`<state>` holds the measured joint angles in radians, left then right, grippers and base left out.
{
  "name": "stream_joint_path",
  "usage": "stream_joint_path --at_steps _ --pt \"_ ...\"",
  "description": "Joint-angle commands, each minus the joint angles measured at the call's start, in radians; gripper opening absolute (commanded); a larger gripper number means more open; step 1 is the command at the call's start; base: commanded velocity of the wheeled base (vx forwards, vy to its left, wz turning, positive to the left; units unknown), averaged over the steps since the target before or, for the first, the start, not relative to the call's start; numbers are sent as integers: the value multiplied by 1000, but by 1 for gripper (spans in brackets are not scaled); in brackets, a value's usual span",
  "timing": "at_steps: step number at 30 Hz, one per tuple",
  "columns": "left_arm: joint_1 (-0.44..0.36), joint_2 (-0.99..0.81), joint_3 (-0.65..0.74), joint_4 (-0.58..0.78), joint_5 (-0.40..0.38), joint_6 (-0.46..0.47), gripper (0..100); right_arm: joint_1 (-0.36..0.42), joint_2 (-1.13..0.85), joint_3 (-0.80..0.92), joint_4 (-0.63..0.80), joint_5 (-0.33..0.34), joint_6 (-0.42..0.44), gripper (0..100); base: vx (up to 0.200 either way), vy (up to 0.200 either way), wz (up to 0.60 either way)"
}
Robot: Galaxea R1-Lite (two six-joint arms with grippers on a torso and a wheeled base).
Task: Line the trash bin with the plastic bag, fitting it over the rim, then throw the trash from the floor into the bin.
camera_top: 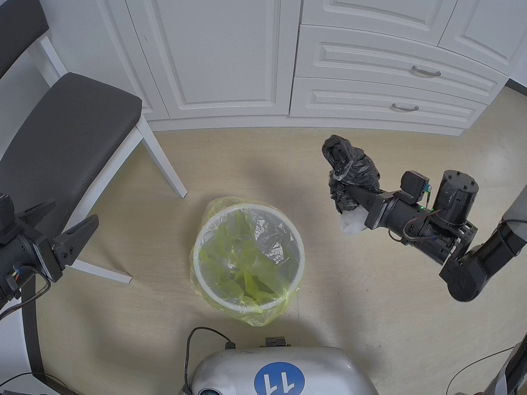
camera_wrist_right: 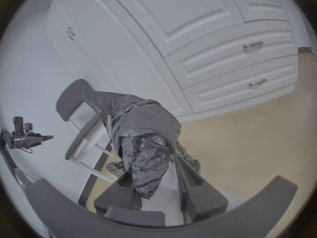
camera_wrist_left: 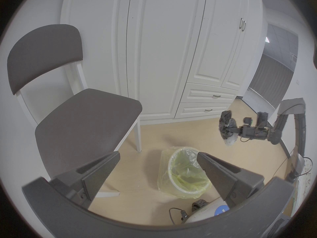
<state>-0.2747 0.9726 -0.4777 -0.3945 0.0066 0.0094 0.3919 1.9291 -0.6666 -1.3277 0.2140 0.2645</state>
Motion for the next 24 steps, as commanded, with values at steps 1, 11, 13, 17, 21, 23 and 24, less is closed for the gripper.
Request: stream_joint_path --at_steps 1,11,13,17,21,23,24 --pt "170 18 13 -1 -94 4 100 222 39 56 -160 -143 13 0 0 0 0" --pt "324 14 11 -3 -263 9 100 406 363 -188 -243 -263 271 0 0 0 0" --pt "324 15 13 -3 -264 11 100 412 403 -235 -243 -268 295 0 0 0 0" --pt "324 20 16 -3 -264 35 100 403 505 -355 -243 -263 322 0 0 0 0" --pt "324 23 17 -3 -264 44 100 404 590 -439 -243 -251 328 0 0 0 0" --pt "324 23 16 -3 -264 44 100 403 626 -458 -243 -223 322 0 0 0 0" --pt "324 25 17 -3 -264 46 100 400 640 -462 -243 -191 318 0 0 0 0"
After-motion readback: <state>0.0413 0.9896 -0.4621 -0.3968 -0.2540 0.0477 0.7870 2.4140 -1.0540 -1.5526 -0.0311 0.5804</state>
